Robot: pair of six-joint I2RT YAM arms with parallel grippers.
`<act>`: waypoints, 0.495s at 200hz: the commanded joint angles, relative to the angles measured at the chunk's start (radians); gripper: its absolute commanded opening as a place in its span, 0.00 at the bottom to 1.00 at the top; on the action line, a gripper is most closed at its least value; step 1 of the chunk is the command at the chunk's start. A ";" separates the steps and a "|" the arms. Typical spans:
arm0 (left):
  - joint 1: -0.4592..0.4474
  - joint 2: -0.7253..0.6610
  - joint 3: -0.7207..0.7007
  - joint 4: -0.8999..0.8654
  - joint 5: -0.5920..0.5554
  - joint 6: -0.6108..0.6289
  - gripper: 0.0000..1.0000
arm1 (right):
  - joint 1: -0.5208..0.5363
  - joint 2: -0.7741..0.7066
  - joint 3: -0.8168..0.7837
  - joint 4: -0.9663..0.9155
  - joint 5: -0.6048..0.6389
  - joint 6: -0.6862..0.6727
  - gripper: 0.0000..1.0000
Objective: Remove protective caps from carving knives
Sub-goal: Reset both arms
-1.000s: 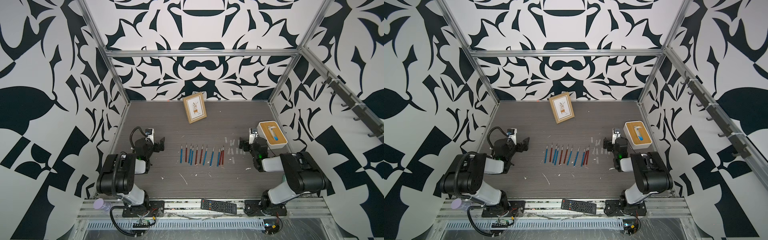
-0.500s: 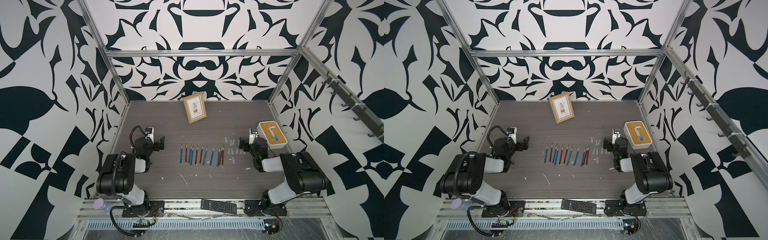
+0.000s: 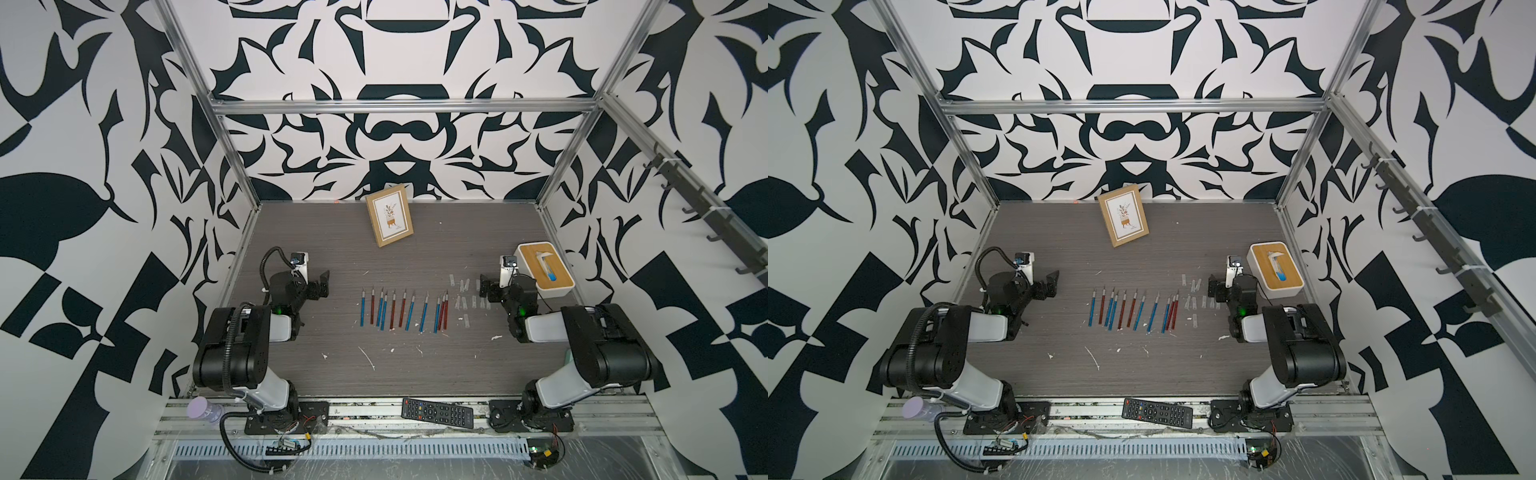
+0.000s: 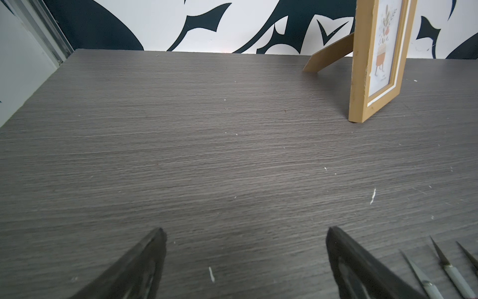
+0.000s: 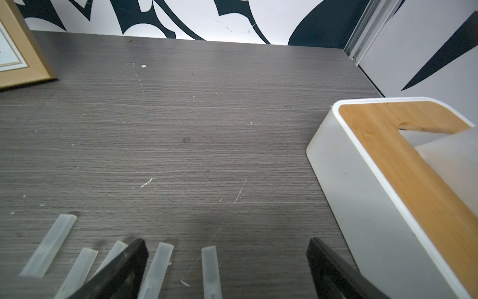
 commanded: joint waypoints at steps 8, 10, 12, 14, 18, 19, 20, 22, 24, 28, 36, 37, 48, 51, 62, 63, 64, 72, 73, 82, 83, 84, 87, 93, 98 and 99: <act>0.001 -0.011 -0.020 0.046 -0.015 -0.007 1.00 | -0.003 -0.021 -0.047 0.121 -0.006 0.004 0.99; 0.001 -0.011 -0.023 0.053 -0.018 -0.008 1.00 | -0.003 -0.021 -0.048 0.123 -0.007 0.004 0.99; 0.002 -0.011 -0.025 0.058 -0.021 -0.009 1.00 | -0.003 -0.021 -0.047 0.123 -0.007 0.005 0.99; 0.001 -0.009 -0.028 0.065 -0.023 -0.010 1.00 | -0.003 -0.020 -0.045 0.121 -0.005 0.005 0.99; 0.000 -0.007 -0.029 0.076 -0.027 -0.011 1.00 | -0.003 -0.016 -0.040 0.114 -0.004 0.005 0.99; 0.001 -0.007 -0.030 0.078 -0.028 -0.011 1.00 | -0.003 -0.015 -0.038 0.111 -0.004 0.005 0.99; 0.001 -0.005 -0.030 0.080 -0.030 -0.011 1.00 | -0.003 -0.015 -0.036 0.108 -0.004 0.005 0.99; 0.000 -0.005 -0.031 0.081 -0.030 -0.012 1.00 | -0.003 -0.013 -0.032 0.102 -0.002 0.005 0.99; 0.001 -0.004 -0.031 0.080 -0.029 -0.012 1.00 | -0.003 -0.012 -0.027 0.095 -0.002 0.005 0.99; 0.002 -0.005 -0.029 0.075 -0.029 -0.012 1.00 | -0.003 -0.012 -0.019 0.080 -0.002 0.006 0.99; 0.002 -0.008 -0.024 0.058 -0.026 -0.012 1.00 | -0.003 -0.015 -0.007 0.053 -0.003 0.006 0.99; 0.001 -0.007 -0.023 0.056 -0.025 -0.012 1.00 | -0.003 -0.016 -0.006 0.050 -0.003 0.007 0.99; 0.002 -0.005 -0.016 0.047 -0.027 -0.012 1.00 | -0.004 -0.020 -0.010 0.052 -0.007 0.005 0.99; 0.001 -0.004 -0.014 0.046 -0.027 -0.010 1.00 | -0.003 -0.021 -0.014 0.060 -0.008 0.005 0.99; 0.002 -0.006 -0.013 0.044 -0.025 -0.012 1.00 | -0.003 -0.018 -0.027 0.089 -0.009 0.006 0.99; 0.002 -0.007 -0.014 0.044 -0.025 -0.012 1.00 | -0.003 -0.018 -0.028 0.089 -0.009 0.006 0.99; 0.002 -0.005 -0.013 0.043 -0.025 -0.012 1.00 | -0.003 -0.018 -0.028 0.091 -0.008 0.006 0.99; 0.001 -0.004 -0.009 0.039 -0.027 -0.012 1.00 | -0.004 -0.015 -0.024 0.088 -0.006 0.006 0.99; 0.001 -0.005 -0.009 0.038 -0.028 -0.012 1.00 | -0.003 -0.014 -0.023 0.087 -0.005 0.006 0.99; 0.001 -0.004 -0.003 0.026 -0.029 -0.012 1.00 | -0.003 -0.011 -0.013 0.070 -0.005 0.008 0.99; 0.001 -0.003 -0.003 0.024 -0.029 -0.012 1.00 | -0.003 -0.011 -0.011 0.068 -0.005 0.007 0.99; 0.002 -0.003 -0.003 0.023 -0.029 -0.012 1.00 | -0.003 -0.011 -0.011 0.065 -0.005 0.007 0.99; 0.001 -0.002 0.000 0.018 -0.031 -0.013 1.00 | -0.003 -0.011 -0.008 0.057 -0.005 0.008 0.99; 0.001 0.002 0.015 -0.004 -0.034 -0.011 1.00 | -0.003 -0.014 0.001 0.037 -0.005 0.005 0.99; 0.001 0.003 0.023 -0.016 -0.037 -0.007 1.00 | -0.004 -0.015 0.008 0.023 -0.004 0.005 0.99; 0.000 0.002 0.022 -0.016 -0.036 -0.008 1.00 | -0.004 -0.015 0.009 0.020 -0.005 0.004 0.99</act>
